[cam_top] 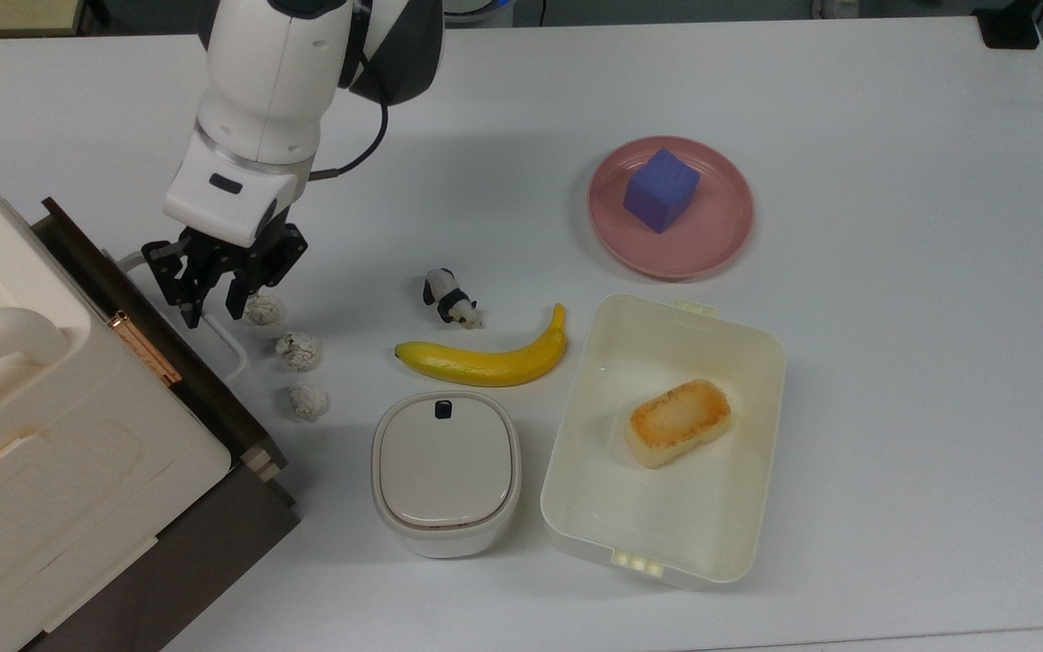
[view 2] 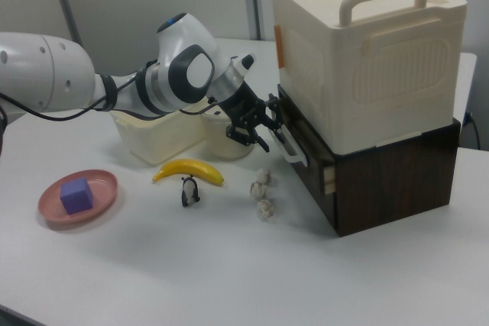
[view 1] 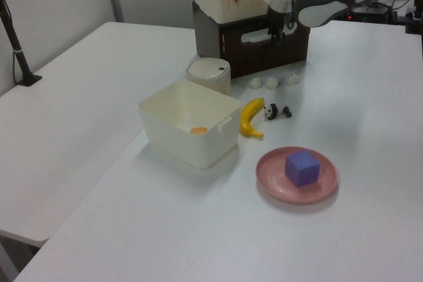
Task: Slide open the drawer
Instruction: 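Pull the handle outward, sliding the wooden drawer out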
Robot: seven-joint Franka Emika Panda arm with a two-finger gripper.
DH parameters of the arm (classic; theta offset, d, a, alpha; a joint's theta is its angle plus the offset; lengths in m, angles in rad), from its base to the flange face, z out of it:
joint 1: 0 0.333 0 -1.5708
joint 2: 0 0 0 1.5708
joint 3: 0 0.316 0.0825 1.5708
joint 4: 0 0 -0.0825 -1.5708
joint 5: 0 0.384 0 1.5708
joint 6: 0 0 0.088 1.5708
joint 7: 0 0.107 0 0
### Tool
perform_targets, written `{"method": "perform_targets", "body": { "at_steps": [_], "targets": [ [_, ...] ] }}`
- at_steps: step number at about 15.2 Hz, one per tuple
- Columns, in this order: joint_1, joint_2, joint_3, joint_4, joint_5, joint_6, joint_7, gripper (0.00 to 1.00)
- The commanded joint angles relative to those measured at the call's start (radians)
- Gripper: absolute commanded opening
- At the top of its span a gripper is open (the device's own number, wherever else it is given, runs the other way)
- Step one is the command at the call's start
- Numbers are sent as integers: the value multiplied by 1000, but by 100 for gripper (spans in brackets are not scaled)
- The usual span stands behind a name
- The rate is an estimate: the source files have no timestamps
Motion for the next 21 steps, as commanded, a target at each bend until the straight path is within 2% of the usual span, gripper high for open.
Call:
{"method": "perform_targets", "body": {
  "at_steps": [1, 6, 10, 15, 16, 17, 19, 21],
  "targets": [
    [69, -91, -10, -95, 48, -96, -9, 40],
    [107, -146, -5, -139, 100, -201, -12, 40],
    [130, -183, -4, -132, 221, -308, -6, 41],
    [155, -208, 4, -132, 249, -417, -5, 41],
    [158, -208, 4, -129, 281, -420, 7, 48],
    [158, -208, 4, -115, 327, -420, 50, 64],
    [155, -206, 4, -84, 349, -420, 197, 97],
    [153, -209, 3, -72, 350, -425, 265, 100]
  ]
}}
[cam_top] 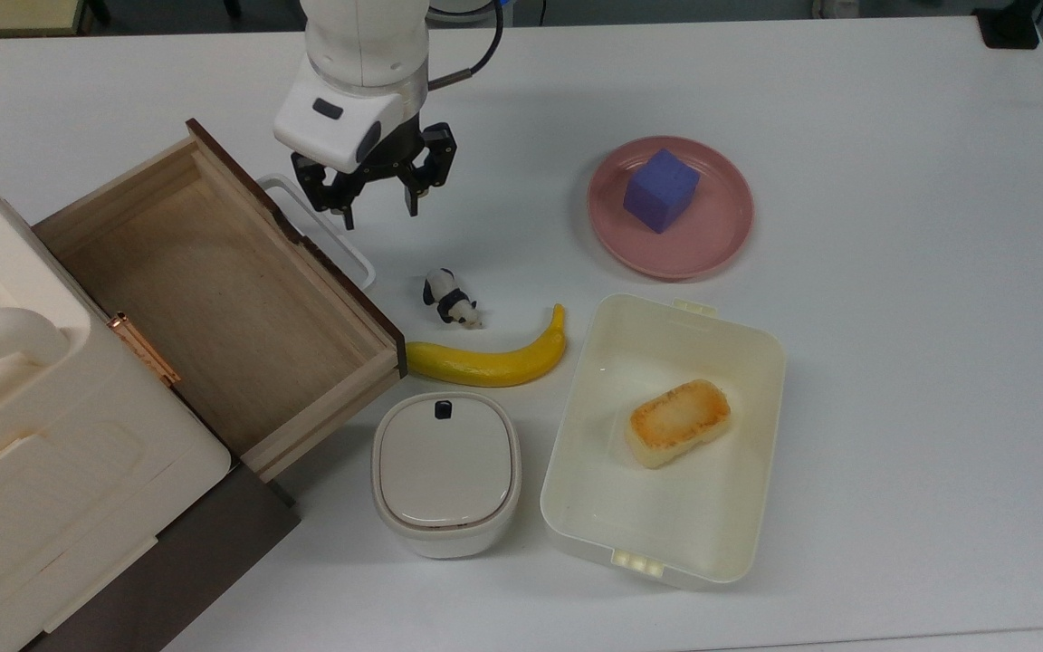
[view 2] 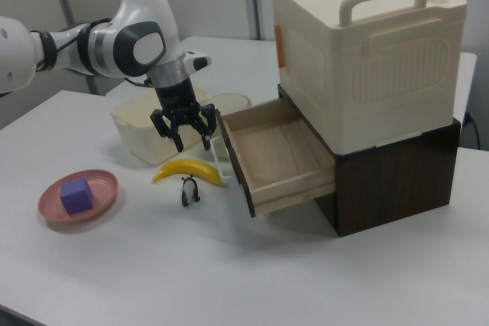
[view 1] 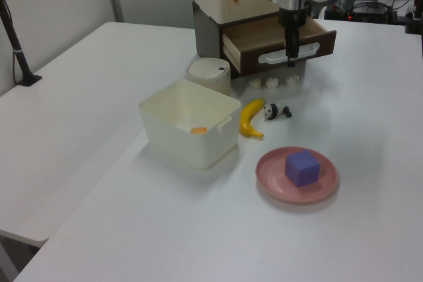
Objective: Slide open the drawer
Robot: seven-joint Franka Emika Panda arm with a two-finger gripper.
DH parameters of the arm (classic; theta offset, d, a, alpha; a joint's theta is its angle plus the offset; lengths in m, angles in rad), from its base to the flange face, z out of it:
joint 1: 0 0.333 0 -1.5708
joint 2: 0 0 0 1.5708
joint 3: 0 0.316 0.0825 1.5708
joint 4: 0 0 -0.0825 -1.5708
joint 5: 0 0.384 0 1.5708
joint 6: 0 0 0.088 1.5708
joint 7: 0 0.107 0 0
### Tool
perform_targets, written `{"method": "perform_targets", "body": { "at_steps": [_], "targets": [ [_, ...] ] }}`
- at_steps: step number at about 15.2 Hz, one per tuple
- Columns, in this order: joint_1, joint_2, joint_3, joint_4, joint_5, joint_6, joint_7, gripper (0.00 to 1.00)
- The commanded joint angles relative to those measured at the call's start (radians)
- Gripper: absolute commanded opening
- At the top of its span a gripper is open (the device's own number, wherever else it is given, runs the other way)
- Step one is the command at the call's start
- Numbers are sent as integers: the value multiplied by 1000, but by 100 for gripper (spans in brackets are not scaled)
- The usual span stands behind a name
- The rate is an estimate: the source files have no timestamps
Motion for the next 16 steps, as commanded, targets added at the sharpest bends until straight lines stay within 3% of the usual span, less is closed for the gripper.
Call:
{"method": "perform_targets", "body": {
  "at_steps": [1, 4, 8, 11, 12, 16],
  "targets": [
    [11, -36, -6, 2, 30, -39, 120, 100],
    [8, -65, 6, 2, 32, -79, 307, 100],
    [-35, -97, 48, 7, 30, -108, 442, 100],
    [-179, -105, 194, 62, 17, -219, 539, 100],
    [-203, -105, 216, 62, 15, -231, 536, 100],
    [-205, -105, 209, 71, 17, -234, 533, 100]
  ]
}}
